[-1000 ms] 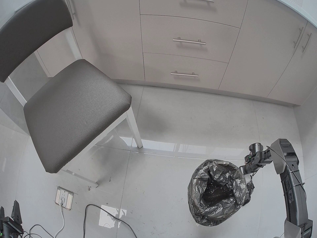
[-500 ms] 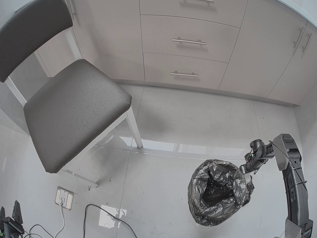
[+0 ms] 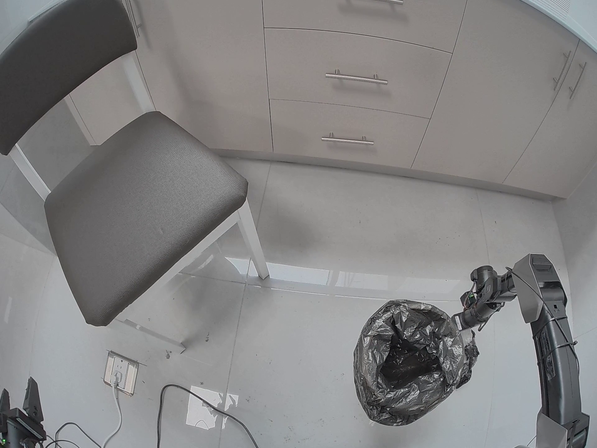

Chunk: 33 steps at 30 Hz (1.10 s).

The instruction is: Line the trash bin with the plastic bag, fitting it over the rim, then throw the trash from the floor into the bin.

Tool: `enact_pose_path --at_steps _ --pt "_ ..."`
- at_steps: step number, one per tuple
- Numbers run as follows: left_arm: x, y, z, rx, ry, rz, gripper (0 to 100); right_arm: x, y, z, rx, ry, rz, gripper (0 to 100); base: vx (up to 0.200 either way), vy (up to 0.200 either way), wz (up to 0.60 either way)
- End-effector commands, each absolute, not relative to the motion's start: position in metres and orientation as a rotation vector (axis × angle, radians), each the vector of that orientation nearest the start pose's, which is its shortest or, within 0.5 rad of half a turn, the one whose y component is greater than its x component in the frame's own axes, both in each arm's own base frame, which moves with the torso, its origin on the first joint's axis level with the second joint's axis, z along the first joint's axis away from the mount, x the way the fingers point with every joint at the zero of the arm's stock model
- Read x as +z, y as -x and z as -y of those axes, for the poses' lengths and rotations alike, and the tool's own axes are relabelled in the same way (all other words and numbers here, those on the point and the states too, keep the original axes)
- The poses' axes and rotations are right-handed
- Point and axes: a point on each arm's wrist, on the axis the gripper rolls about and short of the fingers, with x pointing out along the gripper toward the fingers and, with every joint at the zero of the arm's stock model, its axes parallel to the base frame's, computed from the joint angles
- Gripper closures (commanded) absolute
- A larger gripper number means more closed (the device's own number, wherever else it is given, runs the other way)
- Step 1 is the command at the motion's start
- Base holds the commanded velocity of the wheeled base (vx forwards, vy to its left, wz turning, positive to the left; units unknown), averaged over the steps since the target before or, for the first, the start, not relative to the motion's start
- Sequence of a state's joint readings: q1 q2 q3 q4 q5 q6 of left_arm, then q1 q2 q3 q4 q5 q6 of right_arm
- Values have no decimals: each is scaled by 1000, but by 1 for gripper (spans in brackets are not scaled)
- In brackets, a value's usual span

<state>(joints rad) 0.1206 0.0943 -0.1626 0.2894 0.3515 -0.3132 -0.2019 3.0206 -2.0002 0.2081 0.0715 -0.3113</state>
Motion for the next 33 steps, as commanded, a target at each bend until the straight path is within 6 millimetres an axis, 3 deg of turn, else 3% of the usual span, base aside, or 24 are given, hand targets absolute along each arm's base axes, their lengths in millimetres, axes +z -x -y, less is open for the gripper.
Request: enact_pose_path --at_steps 1,6,7,18,24,29,31,32,33 --pt "93 31 -4 503 279 -152 0 -172 -478 95 80 104 -1224 0 0 0 0" --pt "93 31 -4 502 279 -152 0 -173 -477 95 70 114 -1229 0 0 0 0" --pt "93 31 -4 503 279 -152 0 -173 -477 95 64 118 -1233 100 0 0 0" --pt "93 31 -4 503 285 -152 0 -178 -476 95 53 141 -1247 100 0 0 0" --pt "93 31 -4 501 282 -153 0 -170 -476 96 53 135 -1254 100 0 0 0" --pt "89 27 -5 492 227 -134 0 -144 -472 95 76 3 -1313 100 0 0 0" --pt "89 27 -5 492 227 -134 0 -144 -472 95 76 3 -1313 100 0 0 0" --pt "85 19 -5 474 145 -64 0 -132 -471 91 103 -75 -1333 100 0 0 0" --pt "84 19 -5 476 139 -64 0 -132 -471 91 104 -76 -1335 100 0 0 0"
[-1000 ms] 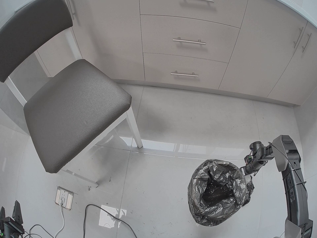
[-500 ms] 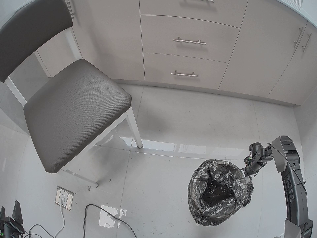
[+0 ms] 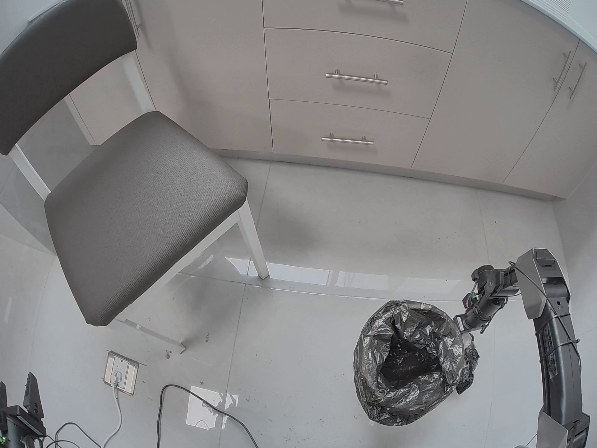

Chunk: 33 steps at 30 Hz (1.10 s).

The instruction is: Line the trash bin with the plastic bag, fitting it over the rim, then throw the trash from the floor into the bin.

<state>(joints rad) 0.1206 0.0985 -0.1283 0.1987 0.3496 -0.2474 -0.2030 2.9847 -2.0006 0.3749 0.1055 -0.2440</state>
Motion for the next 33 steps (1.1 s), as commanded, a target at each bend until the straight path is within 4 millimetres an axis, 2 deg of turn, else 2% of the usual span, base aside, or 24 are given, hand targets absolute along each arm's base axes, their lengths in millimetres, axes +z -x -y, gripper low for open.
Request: enact_pose_path --at_steps 1,5,10,13,16,18,19,20,22,29,31,32,33 --pt "84 17 -6 458 84 -34 0 -129 -470 90 103 -91 -1343 100 0 0 0" --pt "83 16 -4 389 23 -41 0 -122 -472 89 102 -91 -1330 100 0 0 0" --pt "83 15 -3 323 26 -46 0 -117 -473 89 101 -91 -1320 100 0 0 0" --pt "83 15 -1 226 32 -52 0 -99 -475 89 116 -110 -1297 100 0 0 0" --pt "77 15 1 93 25 -113 0 -66 -473 87 174 -158 -1292 100 0 0 0" --pt "77 15 1 107 21 -108 0 -46 -473 88 185 -165 -1275 100 0 0 0" --pt "77 15 1 107 21 -108 0 -45 -473 88 186 -166 -1273 100 0 0 0" --pt "77 15 1 108 24 -105 0 -19 -472 92 190 -172 -1235 100 0 0 0" --pt "77 15 1 108 24 -105 0 -9 -471 93 193 -175 -1219 100 0 0 0" --pt "77 15 1 91 24 -99 0 62 -455 98 199 -187 -1163 100 0 0 0" --pt "77 15 1 93 25 -94 0 77 -450 97 208 -191 -1157 100 0 0 0" --pt "77 15 1 91 24 -94 0 77 -450 97 208 -191 -1157 100 0 0 0" --pt "77 15 1 91 24 -94 0 98 -443 95 211 -182 -1136 100 0 0 0"
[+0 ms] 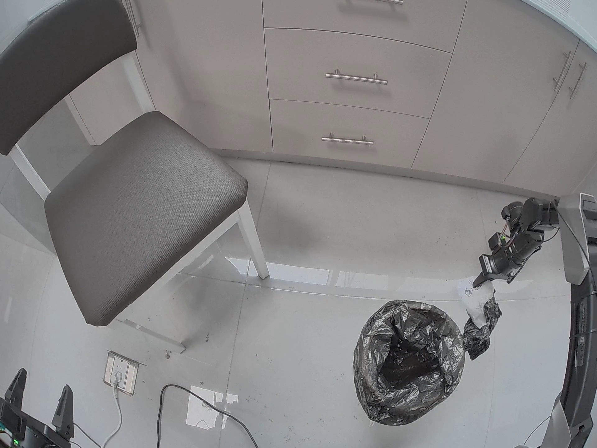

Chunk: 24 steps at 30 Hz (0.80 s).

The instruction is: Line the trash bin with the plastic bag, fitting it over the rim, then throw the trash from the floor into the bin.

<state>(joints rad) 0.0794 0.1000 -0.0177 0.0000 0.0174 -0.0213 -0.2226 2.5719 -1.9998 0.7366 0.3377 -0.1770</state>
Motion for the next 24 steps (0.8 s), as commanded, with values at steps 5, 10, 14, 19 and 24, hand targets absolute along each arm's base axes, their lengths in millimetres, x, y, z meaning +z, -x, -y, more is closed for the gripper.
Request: enact_pose_path --at_steps 5,10,14,19,24 --pt "77 15 1 91 24 -94 0 135 -429 86 217 -163 -1114 100 0 0 0" --pt "77 15 1 91 24 -94 0 168 -417 74 232 -135 -1060 100 0 0 0" --pt "77 15 1 91 24 -94 0 188 -403 56 265 -122 -1081 100 0 0 0" --pt "77 15 1 91 24 -94 0 206 -394 38 299 -93 -1058 100 0 0 0" --pt "77 16 1 88 25 -91 0 224 -386 13 344 -47 -1018 100 0 0 0"
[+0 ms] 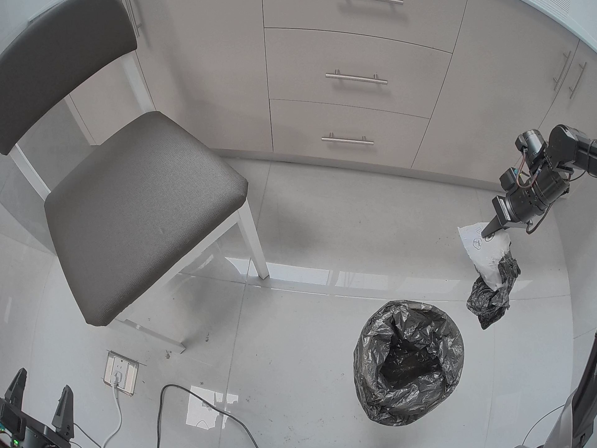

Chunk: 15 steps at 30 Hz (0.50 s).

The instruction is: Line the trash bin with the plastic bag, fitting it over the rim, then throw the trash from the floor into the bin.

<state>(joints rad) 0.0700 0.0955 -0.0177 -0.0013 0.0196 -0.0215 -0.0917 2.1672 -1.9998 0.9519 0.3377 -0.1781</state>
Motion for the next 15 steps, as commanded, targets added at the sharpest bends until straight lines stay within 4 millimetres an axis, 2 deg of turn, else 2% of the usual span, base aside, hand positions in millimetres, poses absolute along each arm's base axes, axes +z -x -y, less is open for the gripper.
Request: enact_pose_path --at_steps 1,2,7,10,12,15 --pt "77 19 0 36 21 -43 0 230 -383 -1 357 -17 -1009 100 0 0 0" --pt "76 23 -1 20 18 2 0 231 -382 -8 364 1 -1007 100 0 0 0" --pt "76 23 0 21 21 2 0 230 -381 -35 395 49 -1016 100 0 0 0" --pt "76 23 0 21 21 2 0 226 -381 -60 407 55 -1030 100 0 0 0" --pt "76 23 0 21 21 2 0 226 -381 -61 408 56 -1032 100 0 0 0" --pt "76 23 0 21 21 2 0 214 -385 -76 417 86 -1066 100 0 0 0"
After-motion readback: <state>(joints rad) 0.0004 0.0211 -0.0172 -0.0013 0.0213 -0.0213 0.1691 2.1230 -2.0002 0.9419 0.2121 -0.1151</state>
